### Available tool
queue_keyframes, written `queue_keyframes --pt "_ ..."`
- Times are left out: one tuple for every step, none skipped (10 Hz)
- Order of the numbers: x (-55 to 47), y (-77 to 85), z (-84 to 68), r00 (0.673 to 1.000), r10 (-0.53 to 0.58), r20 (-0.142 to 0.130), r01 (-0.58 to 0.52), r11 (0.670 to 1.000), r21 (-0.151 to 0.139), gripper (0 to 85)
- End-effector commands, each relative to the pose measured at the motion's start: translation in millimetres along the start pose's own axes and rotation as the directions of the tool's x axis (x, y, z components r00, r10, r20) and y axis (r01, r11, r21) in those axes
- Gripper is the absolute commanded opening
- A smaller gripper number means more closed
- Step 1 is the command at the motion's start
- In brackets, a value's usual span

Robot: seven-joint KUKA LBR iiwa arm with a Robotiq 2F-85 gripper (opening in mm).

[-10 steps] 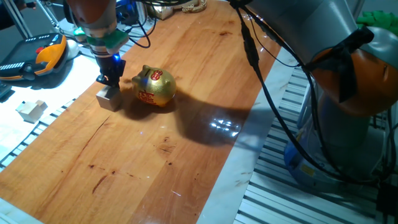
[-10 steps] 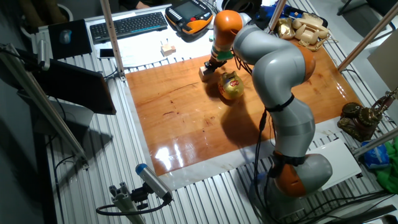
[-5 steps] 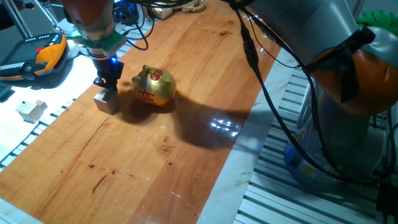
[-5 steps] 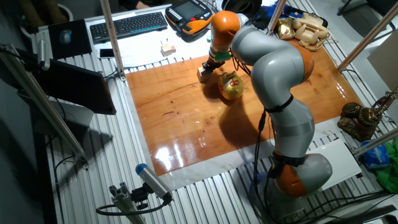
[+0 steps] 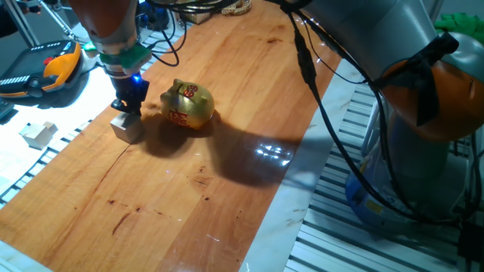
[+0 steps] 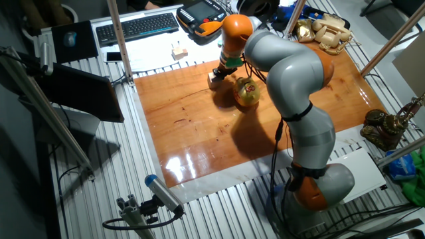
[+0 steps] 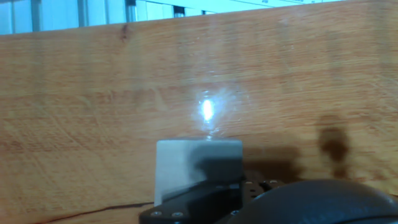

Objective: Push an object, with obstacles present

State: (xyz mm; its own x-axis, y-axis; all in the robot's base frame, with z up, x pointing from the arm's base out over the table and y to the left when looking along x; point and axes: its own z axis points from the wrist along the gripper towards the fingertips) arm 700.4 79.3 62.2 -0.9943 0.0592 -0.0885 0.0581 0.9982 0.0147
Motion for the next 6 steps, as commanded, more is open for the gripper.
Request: queue_keyframes --pt "0.6 0.9 -0.1 1.0 0.001 0.0 -0.001 1.0 0.002 0.0" --pt "-0.3 -0.8 -1.9 1.0 0.002 0.0 -0.002 1.0 0.005 0.0" --pt "-3.4 -6.1 -7.7 1.0 -0.003 0.001 0.003 1.0 0.011 0.0" --pt "-9.1 -13.4 -13.8 1.0 -0.013 -0.005 0.013 1.0 0.014 0.0" --pt "-16.0 -20.1 -18.0 1.0 -0.019 -0.009 0.019 1.0 0.016 0.0" --pt "-21.5 -22.6 -18.6 1.0 -0.022 -0.007 0.022 1.0 0.019 0.0"
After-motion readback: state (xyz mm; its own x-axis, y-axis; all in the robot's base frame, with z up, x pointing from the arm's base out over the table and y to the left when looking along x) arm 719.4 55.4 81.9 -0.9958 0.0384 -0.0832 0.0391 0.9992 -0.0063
